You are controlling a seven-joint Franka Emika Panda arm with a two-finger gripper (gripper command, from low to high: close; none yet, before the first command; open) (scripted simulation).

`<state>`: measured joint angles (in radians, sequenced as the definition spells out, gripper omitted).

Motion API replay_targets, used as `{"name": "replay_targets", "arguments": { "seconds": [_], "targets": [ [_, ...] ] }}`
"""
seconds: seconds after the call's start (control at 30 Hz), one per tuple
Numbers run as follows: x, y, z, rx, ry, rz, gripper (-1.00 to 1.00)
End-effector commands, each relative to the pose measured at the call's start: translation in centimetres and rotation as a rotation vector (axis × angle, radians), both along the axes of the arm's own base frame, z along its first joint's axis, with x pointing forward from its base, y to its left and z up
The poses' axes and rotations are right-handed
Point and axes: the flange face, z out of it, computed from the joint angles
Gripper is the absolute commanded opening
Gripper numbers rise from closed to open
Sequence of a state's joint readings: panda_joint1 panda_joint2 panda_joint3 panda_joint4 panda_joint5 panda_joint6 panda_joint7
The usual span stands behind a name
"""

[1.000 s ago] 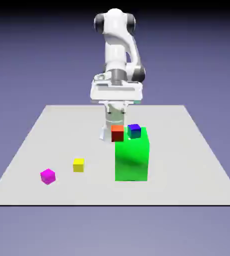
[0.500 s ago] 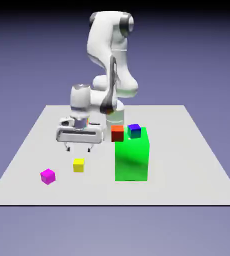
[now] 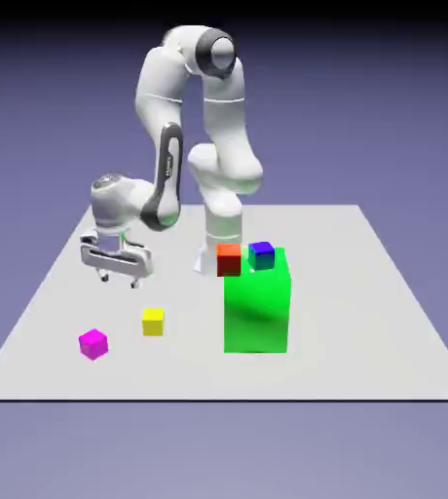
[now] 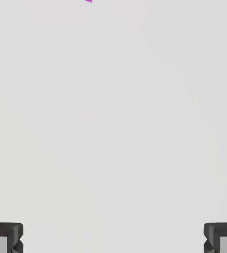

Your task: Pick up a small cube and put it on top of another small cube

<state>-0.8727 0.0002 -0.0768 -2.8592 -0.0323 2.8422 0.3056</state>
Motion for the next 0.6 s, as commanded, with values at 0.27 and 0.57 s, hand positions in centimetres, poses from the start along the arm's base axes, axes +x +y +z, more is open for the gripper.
{"name": "replay_targets", "arguments": {
  "seconds": [0.27,0.57],
  "targets": [
    [4.6,4.0,0.0,0.0,0.0,0.171,0.0],
    [8.5,8.7,0.0,0.0,0.0,0.344,0.0]
  ]
}}
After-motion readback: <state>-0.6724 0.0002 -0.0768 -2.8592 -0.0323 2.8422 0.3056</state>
